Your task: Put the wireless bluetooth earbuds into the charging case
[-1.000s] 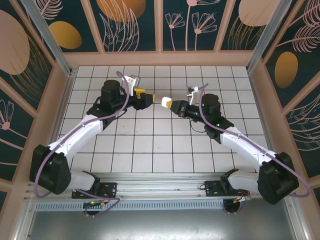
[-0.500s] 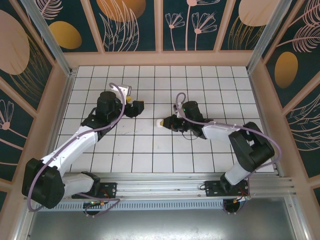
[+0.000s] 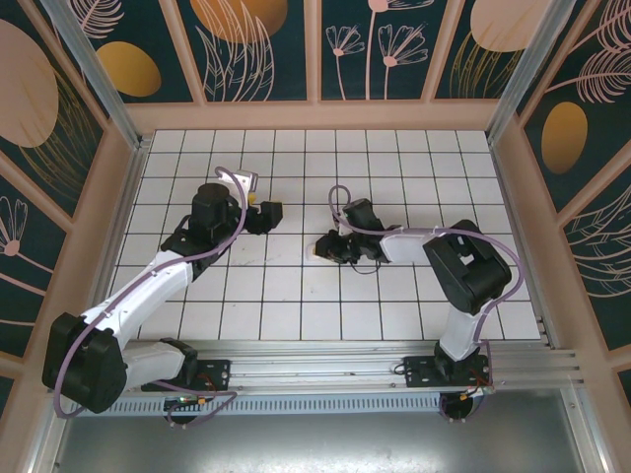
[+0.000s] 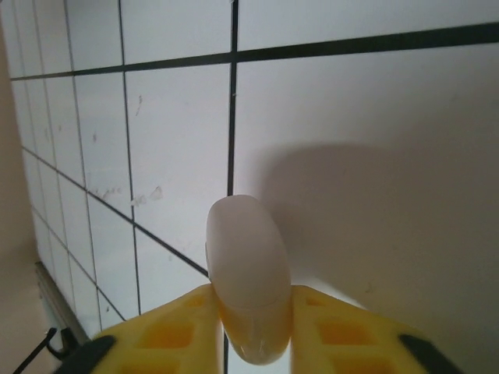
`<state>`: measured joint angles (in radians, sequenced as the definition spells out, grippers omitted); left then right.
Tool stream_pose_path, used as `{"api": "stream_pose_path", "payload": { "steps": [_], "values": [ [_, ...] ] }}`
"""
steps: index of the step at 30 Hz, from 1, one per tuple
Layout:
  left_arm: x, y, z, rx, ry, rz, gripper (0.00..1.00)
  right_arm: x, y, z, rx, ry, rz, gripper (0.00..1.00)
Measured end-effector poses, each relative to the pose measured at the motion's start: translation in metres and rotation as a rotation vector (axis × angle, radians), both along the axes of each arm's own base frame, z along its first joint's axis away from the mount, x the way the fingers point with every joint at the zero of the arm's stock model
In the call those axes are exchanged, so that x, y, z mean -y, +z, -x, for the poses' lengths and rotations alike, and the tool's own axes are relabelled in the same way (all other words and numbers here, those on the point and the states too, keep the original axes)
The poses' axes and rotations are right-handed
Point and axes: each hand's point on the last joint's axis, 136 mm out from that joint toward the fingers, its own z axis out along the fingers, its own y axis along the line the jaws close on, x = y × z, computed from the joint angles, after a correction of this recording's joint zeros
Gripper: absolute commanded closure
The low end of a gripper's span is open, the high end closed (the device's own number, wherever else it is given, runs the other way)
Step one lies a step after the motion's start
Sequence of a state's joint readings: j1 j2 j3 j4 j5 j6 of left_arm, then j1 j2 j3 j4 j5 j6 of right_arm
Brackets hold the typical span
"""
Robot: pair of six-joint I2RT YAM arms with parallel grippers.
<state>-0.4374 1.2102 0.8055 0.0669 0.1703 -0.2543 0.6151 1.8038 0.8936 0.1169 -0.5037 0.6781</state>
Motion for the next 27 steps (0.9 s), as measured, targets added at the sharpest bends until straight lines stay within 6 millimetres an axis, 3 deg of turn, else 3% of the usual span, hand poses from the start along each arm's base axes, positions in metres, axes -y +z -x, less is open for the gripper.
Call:
{"api": "stream_pose_path", "payload": {
  "steps": [8,12,15,19,22,27],
  "values": [
    [0.000,-0.001,0.000,-0.001,0.000,0.000,0.20,0.011,-0.003,-0.005,0.008,-0.027,0.131,0.50],
    [-0.003,0.000,-0.002,0.007,0.007,-0.008,0.11,0.019,0.021,-0.016,0.069,-0.048,0.189,0.45],
    [-0.010,0.010,-0.010,0.035,0.037,-0.012,0.04,0.024,0.062,-0.032,0.181,-0.064,0.225,0.40],
    [-0.025,0.045,-0.035,0.114,0.104,-0.019,0.01,0.039,0.143,-0.064,0.421,-0.124,0.261,0.28],
    [-0.040,0.078,-0.056,0.194,0.164,-0.018,0.02,0.069,0.200,-0.079,0.588,-0.212,0.285,0.20],
    [-0.071,0.115,-0.072,0.317,0.265,-0.015,0.02,0.148,0.269,-0.089,0.806,-0.416,0.351,0.01]
  ]
}}
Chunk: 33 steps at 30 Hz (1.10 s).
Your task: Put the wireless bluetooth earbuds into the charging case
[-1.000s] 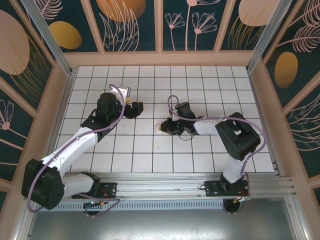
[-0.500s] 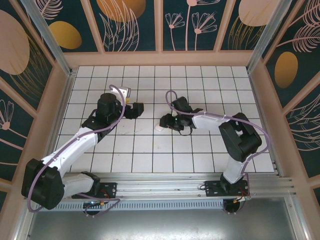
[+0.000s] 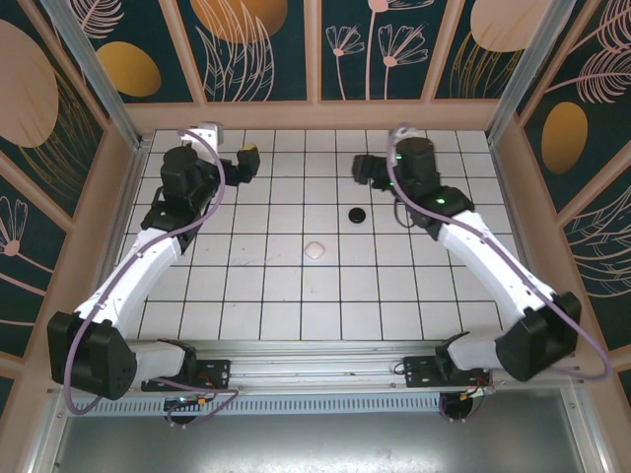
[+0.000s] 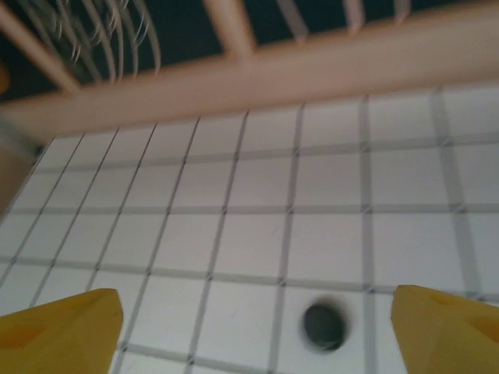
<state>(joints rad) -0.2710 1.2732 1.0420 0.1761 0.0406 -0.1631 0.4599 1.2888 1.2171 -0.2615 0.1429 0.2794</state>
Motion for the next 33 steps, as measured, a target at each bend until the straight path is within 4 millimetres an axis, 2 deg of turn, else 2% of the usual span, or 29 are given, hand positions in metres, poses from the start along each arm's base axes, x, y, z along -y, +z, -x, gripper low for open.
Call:
{"api": "stream_pose_path", "payload": {
  "steps": [3,6,9,13,15,18,22,24,27,33],
  "values": [
    [-0.018,0.006,-0.006,0.032,0.054,-0.018,0.01,0.052,0.017,0.002,0.104,-0.126,0.016,0.01],
    [-0.040,0.013,-0.010,0.080,0.115,-0.015,0.01,0.103,0.009,0.004,0.149,-0.248,0.053,0.01],
    [-0.065,0.003,-0.004,0.123,0.187,-0.011,0.01,0.147,-0.019,0.005,0.134,-0.362,0.088,0.01],
    [-0.088,-0.034,0.004,0.105,0.274,-0.023,0.02,0.192,-0.073,0.009,0.090,-0.462,0.108,0.01],
    [-0.094,-0.056,0.007,0.081,0.303,-0.031,0.01,0.201,-0.100,0.015,0.076,-0.476,0.116,0.01],
    [-0.105,-0.099,0.012,0.022,0.363,-0.061,0.01,0.202,-0.136,0.025,0.054,-0.468,0.122,0.01],
    [-0.123,-0.170,0.031,-0.099,0.450,-0.120,0.01,0.199,-0.158,0.029,0.062,-0.441,0.129,0.01],
    [-0.128,-0.195,0.043,-0.141,0.470,-0.141,0.02,0.197,-0.165,0.029,0.071,-0.422,0.133,0.01],
    [-0.134,-0.210,0.055,-0.158,0.492,-0.161,0.01,0.194,-0.175,0.032,0.087,-0.402,0.143,0.01],
    [-0.138,-0.209,0.065,-0.098,0.504,-0.172,0.01,0.191,-0.186,0.033,0.132,-0.380,0.150,0.01]
  ]
}}
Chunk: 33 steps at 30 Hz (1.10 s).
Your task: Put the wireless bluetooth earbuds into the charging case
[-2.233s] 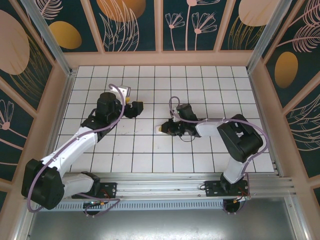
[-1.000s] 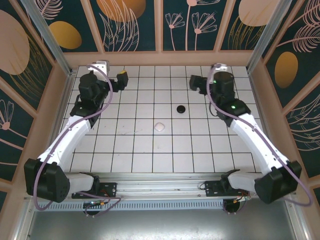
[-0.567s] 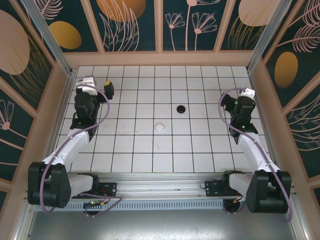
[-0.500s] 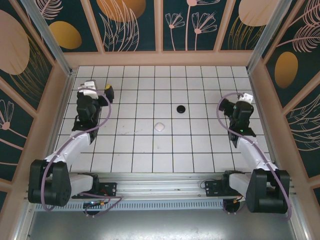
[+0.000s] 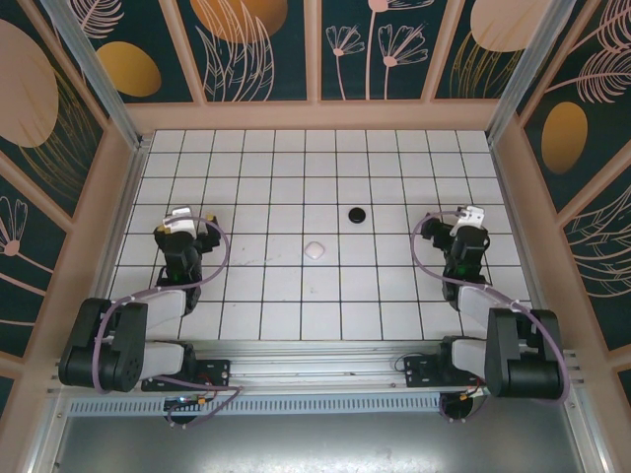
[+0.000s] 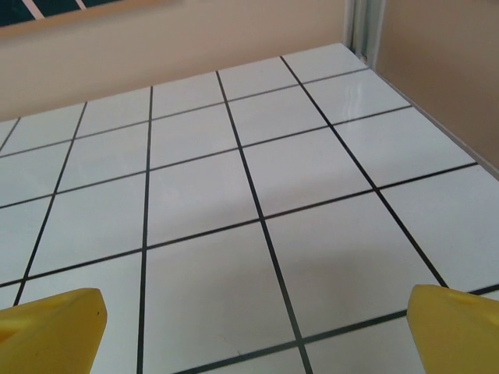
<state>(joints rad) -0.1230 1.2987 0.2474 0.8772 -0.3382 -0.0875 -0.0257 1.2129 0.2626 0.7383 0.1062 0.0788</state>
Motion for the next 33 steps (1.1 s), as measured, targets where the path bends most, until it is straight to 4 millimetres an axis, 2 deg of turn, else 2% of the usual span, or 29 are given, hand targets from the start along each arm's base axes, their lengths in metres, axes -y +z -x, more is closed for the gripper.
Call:
{"api": "stream_pose_path", "payload": {
  "steps": [6,12,15,20,27,33],
  "values": [
    [0.002,0.011,-0.004,0.054,-0.015,-0.019,0.01,-0.005,-0.016,-0.005,-0.016,0.029,-0.008,0.01],
    [0.010,0.019,-0.011,0.105,-0.063,-0.042,0.01,-0.006,-0.006,-0.013,0.049,0.042,0.016,0.01],
    [0.013,0.023,-0.012,0.133,-0.080,-0.048,0.01,-0.008,-0.007,-0.019,0.073,0.055,0.017,0.01],
    [0.012,0.013,-0.004,0.136,-0.083,-0.053,0.01,-0.014,-0.029,-0.021,0.037,0.093,0.020,0.01],
    [0.003,0.010,-0.005,0.139,-0.054,-0.046,0.01,-0.017,-0.016,-0.024,0.091,0.110,0.023,0.01],
    [-0.007,0.000,-0.008,0.124,-0.026,-0.029,0.01,-0.017,-0.015,-0.024,0.098,0.114,0.023,0.01]
  ]
}}
